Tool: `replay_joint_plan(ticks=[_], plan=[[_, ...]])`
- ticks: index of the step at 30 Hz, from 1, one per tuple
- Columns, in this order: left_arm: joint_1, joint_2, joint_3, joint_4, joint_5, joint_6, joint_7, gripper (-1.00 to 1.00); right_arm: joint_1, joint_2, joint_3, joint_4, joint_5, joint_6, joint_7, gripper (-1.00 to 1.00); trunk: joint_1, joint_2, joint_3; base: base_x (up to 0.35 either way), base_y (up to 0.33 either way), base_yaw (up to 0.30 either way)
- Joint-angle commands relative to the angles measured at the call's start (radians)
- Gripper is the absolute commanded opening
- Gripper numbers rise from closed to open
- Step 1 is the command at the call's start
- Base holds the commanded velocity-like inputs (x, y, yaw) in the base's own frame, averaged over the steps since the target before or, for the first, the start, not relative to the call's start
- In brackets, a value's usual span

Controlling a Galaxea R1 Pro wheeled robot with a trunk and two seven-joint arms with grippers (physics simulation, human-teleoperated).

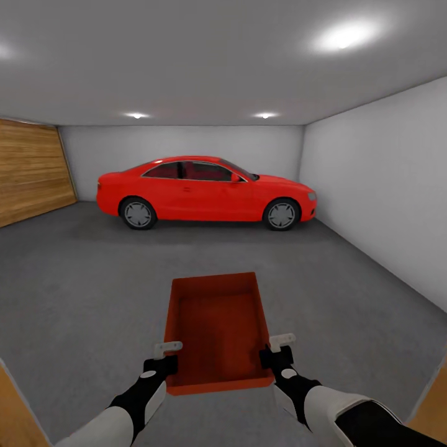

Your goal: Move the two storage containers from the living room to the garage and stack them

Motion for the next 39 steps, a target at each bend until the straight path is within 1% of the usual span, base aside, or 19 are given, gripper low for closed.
replay_joint_plan(ticks=[1,39], plan=[[0.000,0.052,0.012,0.004,-0.004,-0.004,0.006,-1.00,-0.003,0.001,-0.057,-0.045,-0.024,-0.056,-0.058,-1.00,0.001,-0.002,-0.002,0.320,0.000,0.000],[0.000,0.052,0.012,0.004,-0.004,-0.004,0.006,-1.00,-0.003,0.001,-0.057,-0.045,-0.024,-0.054,-0.058,-1.00,0.001,-0.002,-0.002,0.320,0.000,0.000]])
